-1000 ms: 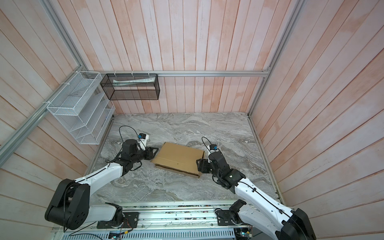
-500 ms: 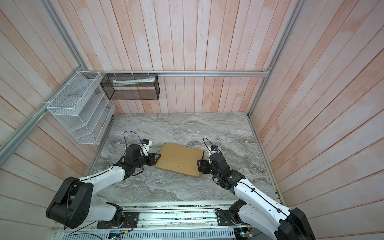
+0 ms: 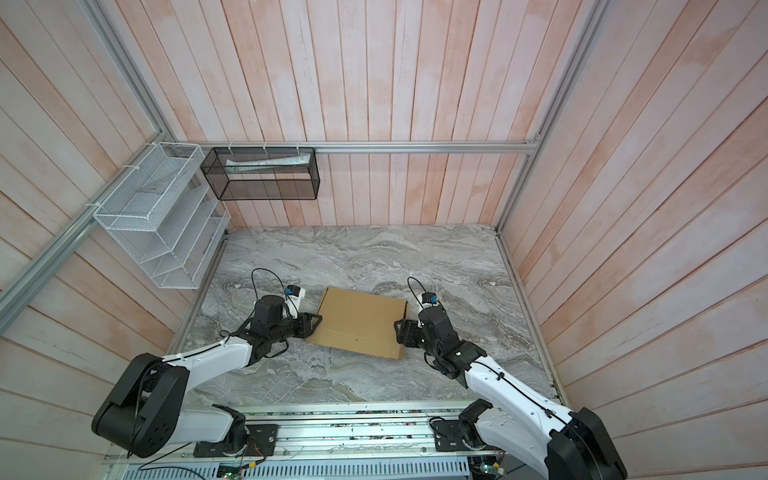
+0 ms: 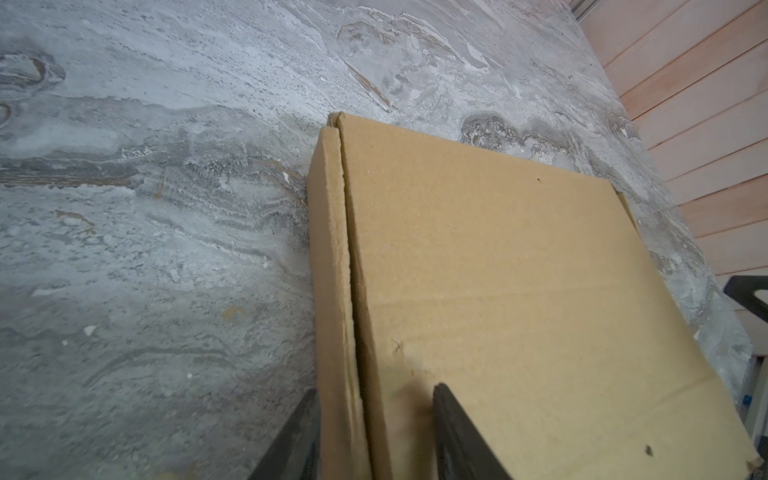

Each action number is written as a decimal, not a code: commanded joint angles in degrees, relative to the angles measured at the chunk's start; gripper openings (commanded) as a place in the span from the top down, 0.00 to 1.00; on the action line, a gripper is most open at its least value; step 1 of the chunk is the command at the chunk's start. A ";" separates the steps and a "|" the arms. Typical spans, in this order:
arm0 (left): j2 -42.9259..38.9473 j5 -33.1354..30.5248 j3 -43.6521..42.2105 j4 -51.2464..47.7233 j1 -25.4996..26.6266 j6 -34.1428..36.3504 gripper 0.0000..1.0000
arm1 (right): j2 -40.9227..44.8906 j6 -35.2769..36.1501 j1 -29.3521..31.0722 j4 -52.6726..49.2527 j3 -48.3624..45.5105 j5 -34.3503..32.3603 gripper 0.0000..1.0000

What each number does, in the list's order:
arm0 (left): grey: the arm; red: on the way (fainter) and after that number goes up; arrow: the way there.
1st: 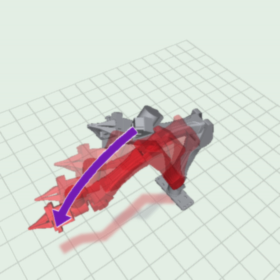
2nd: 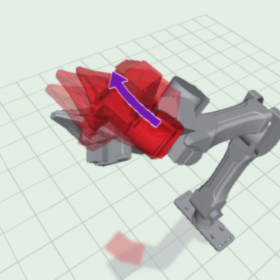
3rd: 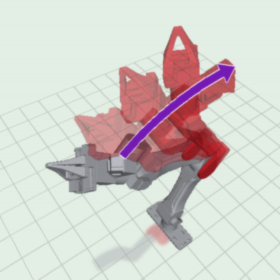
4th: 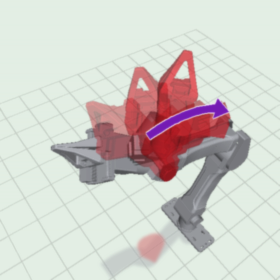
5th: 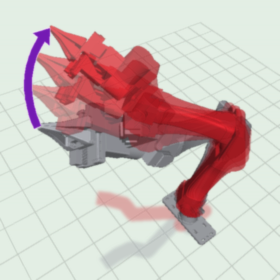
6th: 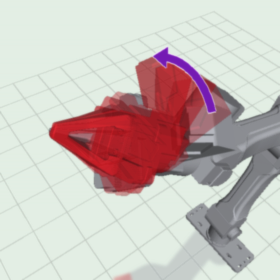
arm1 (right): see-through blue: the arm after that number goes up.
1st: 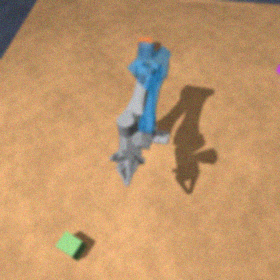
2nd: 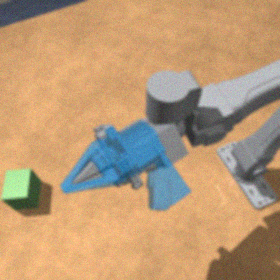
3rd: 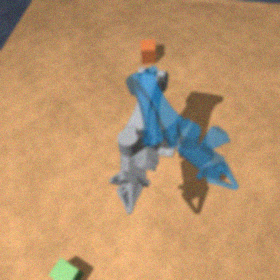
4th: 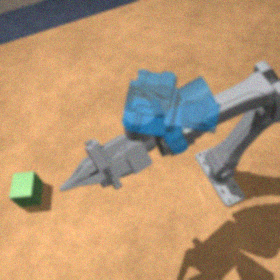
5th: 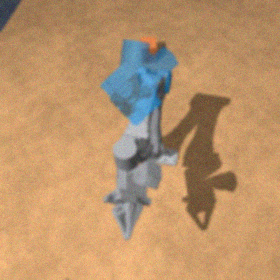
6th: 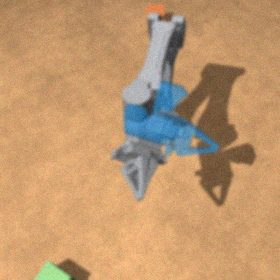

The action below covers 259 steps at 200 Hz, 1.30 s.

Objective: Fold the paper box

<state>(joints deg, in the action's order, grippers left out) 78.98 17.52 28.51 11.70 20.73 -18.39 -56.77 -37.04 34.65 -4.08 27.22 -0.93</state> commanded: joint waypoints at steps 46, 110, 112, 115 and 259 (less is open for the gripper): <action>1.26 -3.66 -1.71 0.77 1.93 -1.29 0.57 | -4.23 -0.23 -1.22 4.86 -1.04 1.52 0.30; 1.26 -5.57 -1.71 0.49 3.16 -1.53 0.59 | -8.49 -0.25 -1.44 7.04 -1.43 1.81 0.33; 1.22 -5.57 -1.71 0.51 3.13 -1.55 0.59 | -8.56 -0.30 -1.50 7.10 -1.44 1.74 0.33; 1.26 -5.70 -1.71 0.50 3.21 -1.56 0.59 | -8.75 -0.31 -1.52 7.22 -1.39 1.84 0.33; 0.56 -6.53 -0.66 0.07 4.58 -2.07 0.59 | -17.23 0.83 -1.65 10.05 -0.15 4.36 0.57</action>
<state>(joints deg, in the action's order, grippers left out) 79.55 11.46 27.94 12.47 24.88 -20.18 -72.97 -37.04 33.28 6.28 26.85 3.25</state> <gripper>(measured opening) 0.409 0.446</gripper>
